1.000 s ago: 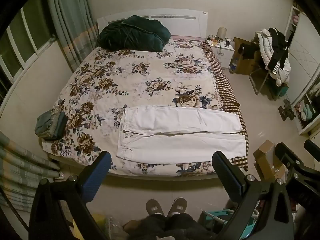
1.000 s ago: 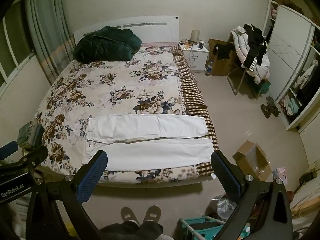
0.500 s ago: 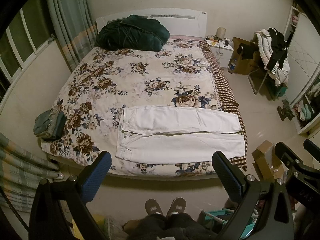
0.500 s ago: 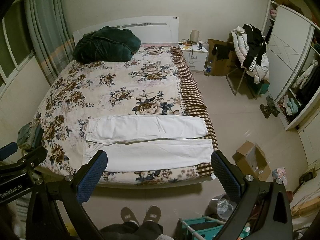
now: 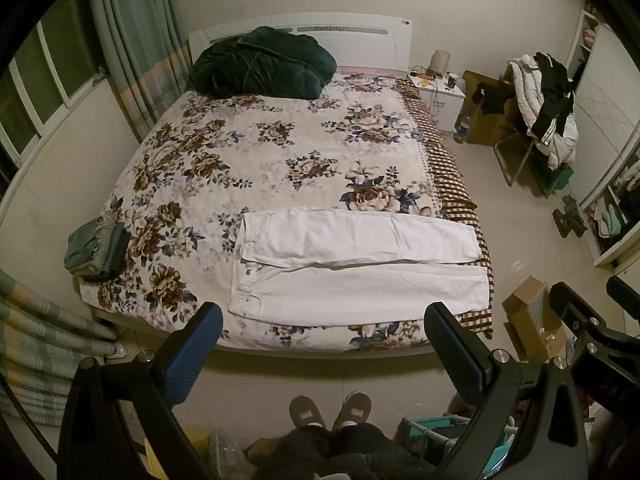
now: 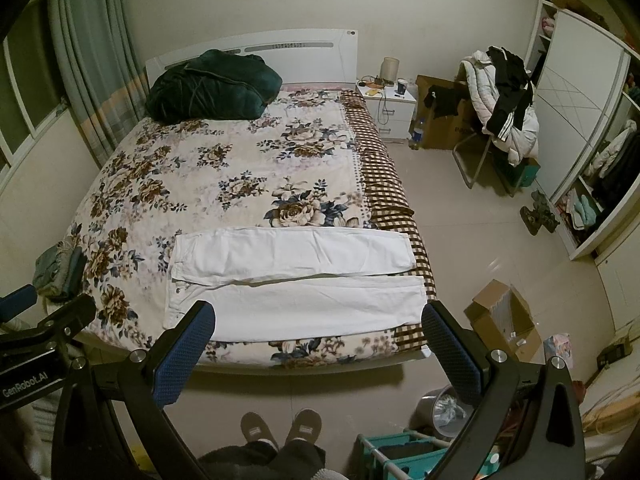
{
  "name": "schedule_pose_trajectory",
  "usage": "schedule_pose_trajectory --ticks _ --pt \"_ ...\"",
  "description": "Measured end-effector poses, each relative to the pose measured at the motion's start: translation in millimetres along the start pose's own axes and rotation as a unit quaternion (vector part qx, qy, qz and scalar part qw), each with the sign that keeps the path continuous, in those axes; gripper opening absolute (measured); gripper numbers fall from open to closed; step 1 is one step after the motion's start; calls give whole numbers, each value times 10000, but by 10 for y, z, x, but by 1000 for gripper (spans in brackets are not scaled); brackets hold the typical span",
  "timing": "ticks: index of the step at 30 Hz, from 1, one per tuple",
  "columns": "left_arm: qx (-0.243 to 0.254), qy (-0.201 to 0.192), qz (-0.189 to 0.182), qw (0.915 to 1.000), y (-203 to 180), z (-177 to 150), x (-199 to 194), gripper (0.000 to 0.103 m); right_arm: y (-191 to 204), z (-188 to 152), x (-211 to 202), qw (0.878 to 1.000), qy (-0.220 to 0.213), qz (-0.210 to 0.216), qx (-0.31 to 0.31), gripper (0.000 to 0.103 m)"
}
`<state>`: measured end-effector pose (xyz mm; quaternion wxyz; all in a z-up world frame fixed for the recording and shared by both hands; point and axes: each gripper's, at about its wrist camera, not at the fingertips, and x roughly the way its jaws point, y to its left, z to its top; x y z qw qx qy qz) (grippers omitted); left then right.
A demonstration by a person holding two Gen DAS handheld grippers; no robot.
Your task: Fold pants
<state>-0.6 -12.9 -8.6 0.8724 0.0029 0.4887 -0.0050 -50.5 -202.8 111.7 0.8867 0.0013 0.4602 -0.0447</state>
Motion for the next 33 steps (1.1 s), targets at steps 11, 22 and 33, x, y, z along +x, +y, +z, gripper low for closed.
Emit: schedule_pose_trajectory --ticks 11,22,33 --pt "6 9 -20 10000 -123 57 47 103 0 5 2 10000 12 1 1 103" --pt "2 16 -28 10000 -169 83 35 103 -41 36 8 10000 -9 -14 11 103" --pt "-5 10 -41 10000 -212 118 37 103 -39 20 -8 10000 -7 -19 4 103"
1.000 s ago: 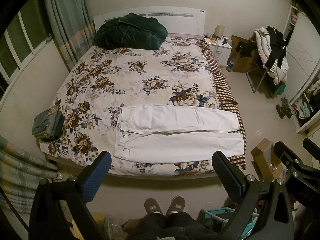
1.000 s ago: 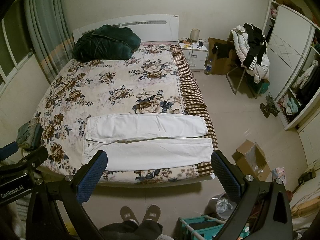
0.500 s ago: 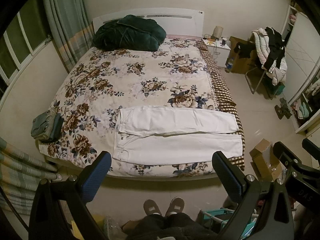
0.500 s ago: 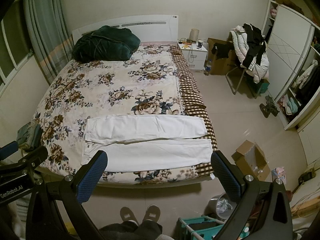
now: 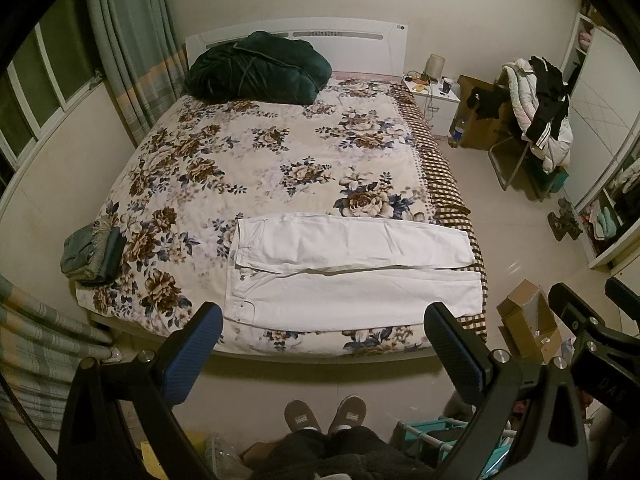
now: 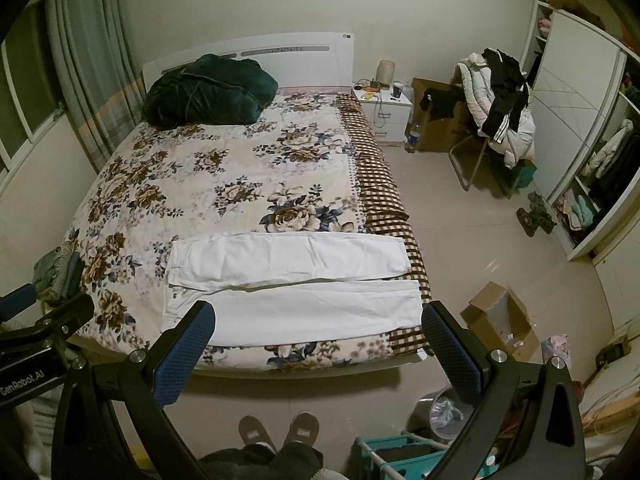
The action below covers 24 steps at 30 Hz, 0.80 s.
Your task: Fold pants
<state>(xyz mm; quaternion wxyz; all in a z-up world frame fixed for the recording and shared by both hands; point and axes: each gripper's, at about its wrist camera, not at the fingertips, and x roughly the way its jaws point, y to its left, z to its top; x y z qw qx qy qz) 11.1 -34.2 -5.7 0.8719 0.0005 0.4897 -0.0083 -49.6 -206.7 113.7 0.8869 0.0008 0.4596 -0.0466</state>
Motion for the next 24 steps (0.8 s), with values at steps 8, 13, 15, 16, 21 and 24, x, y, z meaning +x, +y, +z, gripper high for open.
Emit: schedule_pose_trajectory --ticks 8,13,15,16,21,24 --pt "2 2 -4 10000 19 -6 -1 103 -64 47 19 10000 -2 12 -3 103" --pt "-1 7 -14 10000 39 -11 -2 103 -169 137 68 10000 20 42 0 103" --pt "-11 27 -7 10000 -42 40 1 103 -324 220 41 10000 42 56 7 103" --pt "-11 22 -2 10000 -40 34 4 103 -452 249 19 10000 65 72 14 103" --pt "-112 15 113 9999 -171 125 132 103 -545 202 142 9998 149 82 40 103" --pt "-290 33 351 9990 -192 258 398 103 -673 199 413 9997 207 11 122 103"
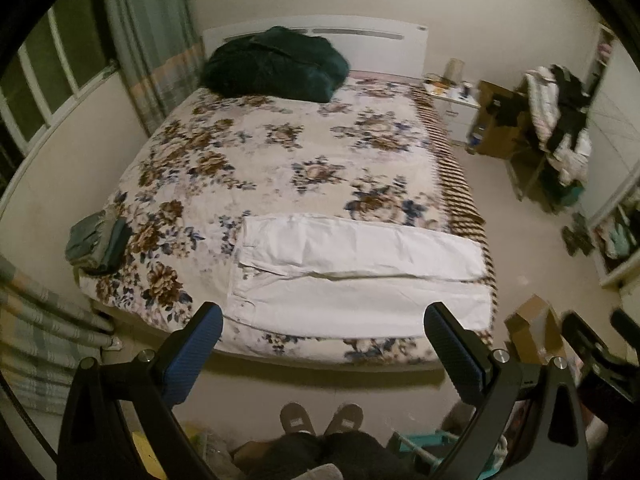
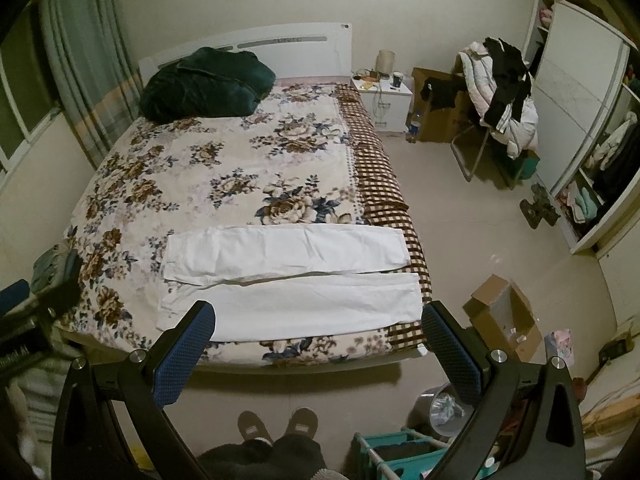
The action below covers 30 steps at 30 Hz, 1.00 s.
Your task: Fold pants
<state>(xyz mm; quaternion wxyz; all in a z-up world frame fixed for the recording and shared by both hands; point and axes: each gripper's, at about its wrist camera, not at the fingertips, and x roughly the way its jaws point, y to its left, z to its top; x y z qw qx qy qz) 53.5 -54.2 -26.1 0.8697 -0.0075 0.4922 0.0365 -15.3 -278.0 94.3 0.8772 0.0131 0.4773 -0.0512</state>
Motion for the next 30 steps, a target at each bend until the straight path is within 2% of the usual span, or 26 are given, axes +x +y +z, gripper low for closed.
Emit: schedule_pose_trajectory --ticks 7,13,17,20,23,26,30 --pt "-224 111 631 9977 65 366 797 103 -306 295 1012 9991 45 -261 328 103" --pt "-238 436 883 9949 92 747 1654 103 -375 769 2147 9974 347 -452 438 103" --pt "-298 772 960 9919 141 1055 2400 103 -367 1106 3049 9946 660 -507 620 103" --pt "-421 1246 894 9873 209 1283 3172 103 -377 1342 3861 9903 966 -550 832 103" --pt "-649 1827 857 9773 299 1423 3986 103 -416 1504 4694 9823 1336 -572 1178 103" --pt "-1020 2375 863 9622 453 1464 4724 103 -546 1577 5638 9663 1831 -477 1745 103" --pt "-1694 3104 751 9324 633 1423 5714 103 -850 1517 6823 9328 2395 -357 2669 103"
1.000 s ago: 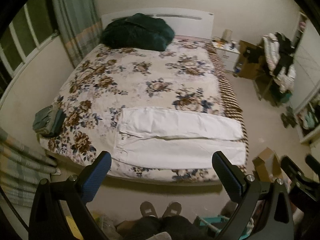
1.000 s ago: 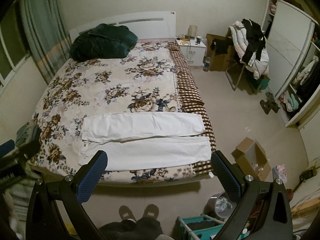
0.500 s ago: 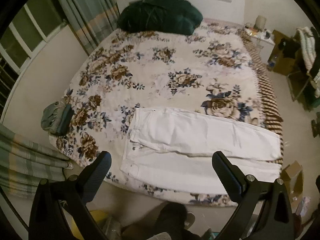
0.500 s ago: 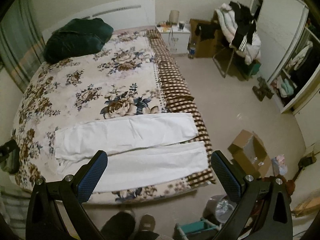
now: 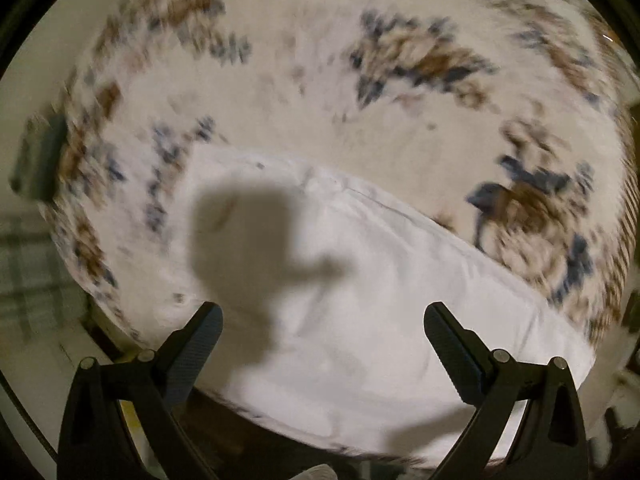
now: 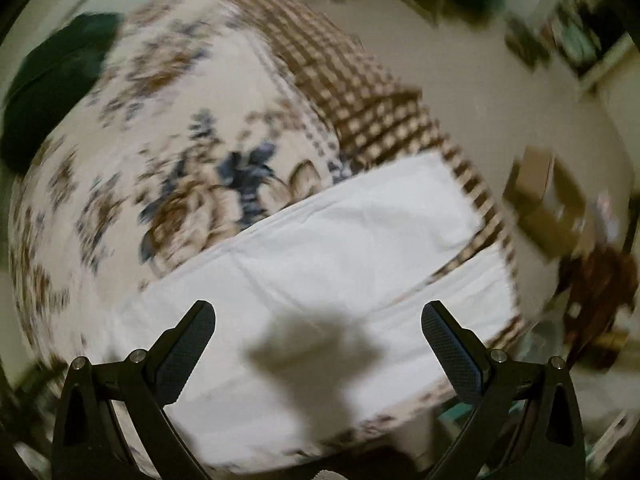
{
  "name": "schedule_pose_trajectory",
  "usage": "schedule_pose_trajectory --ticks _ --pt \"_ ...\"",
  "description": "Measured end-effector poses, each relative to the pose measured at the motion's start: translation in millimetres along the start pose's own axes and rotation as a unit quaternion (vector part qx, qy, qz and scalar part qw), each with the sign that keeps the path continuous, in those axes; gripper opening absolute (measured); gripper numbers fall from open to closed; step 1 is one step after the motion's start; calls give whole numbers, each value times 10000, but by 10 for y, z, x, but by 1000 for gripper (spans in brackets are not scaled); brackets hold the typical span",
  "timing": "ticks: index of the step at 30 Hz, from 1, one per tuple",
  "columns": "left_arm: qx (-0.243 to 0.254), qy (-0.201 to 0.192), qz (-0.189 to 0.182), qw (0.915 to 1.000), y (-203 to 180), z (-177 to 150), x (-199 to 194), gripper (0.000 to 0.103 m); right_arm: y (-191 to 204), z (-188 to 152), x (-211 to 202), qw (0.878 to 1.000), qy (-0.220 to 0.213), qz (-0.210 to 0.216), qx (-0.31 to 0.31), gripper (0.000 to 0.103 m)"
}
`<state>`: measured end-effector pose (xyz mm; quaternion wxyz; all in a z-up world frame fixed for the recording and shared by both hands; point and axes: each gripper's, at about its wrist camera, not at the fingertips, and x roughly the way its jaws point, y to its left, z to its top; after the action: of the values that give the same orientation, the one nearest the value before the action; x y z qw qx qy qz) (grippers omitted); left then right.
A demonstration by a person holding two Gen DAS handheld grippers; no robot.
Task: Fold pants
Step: 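Lower both grippers onto the white pants' leg hems and grasp them, then lift the hems with both grippers and fold them over toward the waistband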
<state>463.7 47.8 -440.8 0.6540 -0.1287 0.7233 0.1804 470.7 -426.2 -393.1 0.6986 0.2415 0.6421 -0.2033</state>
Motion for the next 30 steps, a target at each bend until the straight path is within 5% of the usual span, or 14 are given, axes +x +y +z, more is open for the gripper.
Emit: schedule_pose_trajectory --ticks 7,12,14,15,17,21,30 --pt "-686 903 -224 9933 -262 569 1032 103 -289 577 1462 9870 784 118 1401 103" --pt "-950 883 -55 9915 -271 628 1265 86 -288 698 2052 9781 932 32 1859 102" --pt "-948 628 -54 9935 -261 582 1190 68 -250 699 2194 9766 998 32 1907 91" --pt "-883 473 -76 9949 -267 535 1105 45 -238 694 2238 9761 1032 11 1915 78" --pt "-802 273 -284 9960 -271 448 969 17 -206 672 2282 9771 963 77 1898 67" --pt "-712 -182 -493 9961 -194 191 572 8 -92 576 2229 9819 766 350 1696 11" --pt "-688 -989 -1319 9839 600 -849 -231 4 -37 68 1611 9892 248 872 1156 5"
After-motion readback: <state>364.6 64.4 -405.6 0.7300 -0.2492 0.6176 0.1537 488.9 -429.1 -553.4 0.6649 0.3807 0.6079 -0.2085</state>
